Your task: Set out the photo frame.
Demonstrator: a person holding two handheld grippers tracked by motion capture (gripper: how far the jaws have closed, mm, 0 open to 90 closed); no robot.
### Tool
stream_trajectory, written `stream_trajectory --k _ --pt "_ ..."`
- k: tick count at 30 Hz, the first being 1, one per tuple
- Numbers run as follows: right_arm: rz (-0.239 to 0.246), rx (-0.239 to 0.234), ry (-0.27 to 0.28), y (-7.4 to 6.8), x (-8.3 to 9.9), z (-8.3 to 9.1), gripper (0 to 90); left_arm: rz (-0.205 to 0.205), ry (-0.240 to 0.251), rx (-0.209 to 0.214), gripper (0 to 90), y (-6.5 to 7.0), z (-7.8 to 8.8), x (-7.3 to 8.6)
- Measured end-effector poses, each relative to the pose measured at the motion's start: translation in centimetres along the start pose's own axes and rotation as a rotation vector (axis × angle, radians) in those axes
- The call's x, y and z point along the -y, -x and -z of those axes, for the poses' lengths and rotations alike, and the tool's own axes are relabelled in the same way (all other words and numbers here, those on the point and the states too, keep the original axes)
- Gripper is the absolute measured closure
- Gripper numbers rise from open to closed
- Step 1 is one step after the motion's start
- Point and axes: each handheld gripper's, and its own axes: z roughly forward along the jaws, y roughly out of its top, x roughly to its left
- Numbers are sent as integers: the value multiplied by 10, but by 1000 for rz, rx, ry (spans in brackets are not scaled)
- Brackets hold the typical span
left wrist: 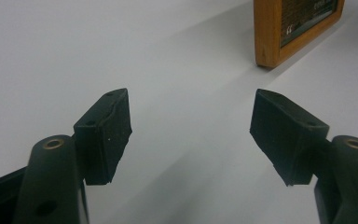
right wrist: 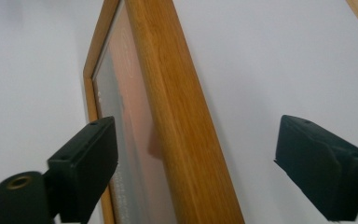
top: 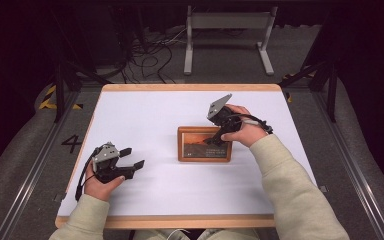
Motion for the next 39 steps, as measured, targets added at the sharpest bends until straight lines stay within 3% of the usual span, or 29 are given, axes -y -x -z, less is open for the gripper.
stream_trajectory --k 7,22,39 --pt "-80 33 78 -6 9 24 61 1 8 3 293 2 3 0" --pt "-217 124 220 -26 58 67 57 -10 12 1 287 3 4 -2" --pt "-328 198 277 -40 111 86 41 18 17 22 229 5 5 -3"
